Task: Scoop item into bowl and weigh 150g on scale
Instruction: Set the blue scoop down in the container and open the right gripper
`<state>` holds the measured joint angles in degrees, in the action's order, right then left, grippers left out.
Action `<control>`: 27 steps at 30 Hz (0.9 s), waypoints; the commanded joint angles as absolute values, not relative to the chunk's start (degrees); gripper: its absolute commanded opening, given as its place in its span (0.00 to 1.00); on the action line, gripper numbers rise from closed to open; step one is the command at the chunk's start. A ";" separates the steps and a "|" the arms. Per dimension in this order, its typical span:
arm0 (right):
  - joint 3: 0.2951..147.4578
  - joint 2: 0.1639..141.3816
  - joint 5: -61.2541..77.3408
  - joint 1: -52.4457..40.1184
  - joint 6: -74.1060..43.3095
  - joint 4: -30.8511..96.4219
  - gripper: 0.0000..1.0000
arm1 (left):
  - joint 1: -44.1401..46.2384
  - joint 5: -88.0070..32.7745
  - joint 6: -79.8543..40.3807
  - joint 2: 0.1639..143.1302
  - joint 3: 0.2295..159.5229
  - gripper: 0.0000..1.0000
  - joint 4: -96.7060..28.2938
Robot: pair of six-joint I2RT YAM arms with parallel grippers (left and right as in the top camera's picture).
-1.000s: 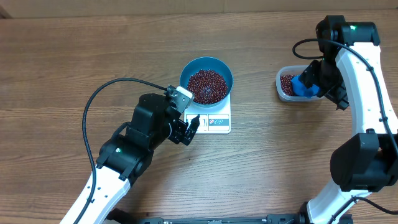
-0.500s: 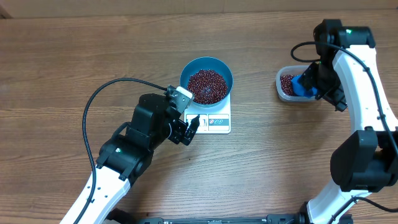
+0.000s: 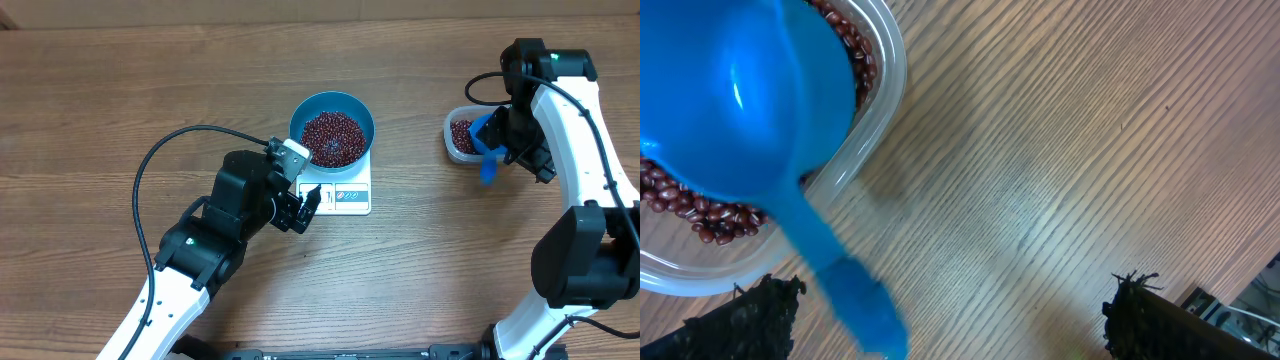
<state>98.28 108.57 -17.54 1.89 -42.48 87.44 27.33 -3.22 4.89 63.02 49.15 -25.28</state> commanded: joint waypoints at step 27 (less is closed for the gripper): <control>101.97 103.81 -3.92 1.93 -16.16 76.40 1.00 | 27.00 -3.03 6.00 62.83 49.91 1.00 -25.47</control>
<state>98.48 108.16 -6.15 1.87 -20.69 75.09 27.33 -3.22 4.89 63.02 49.15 -25.36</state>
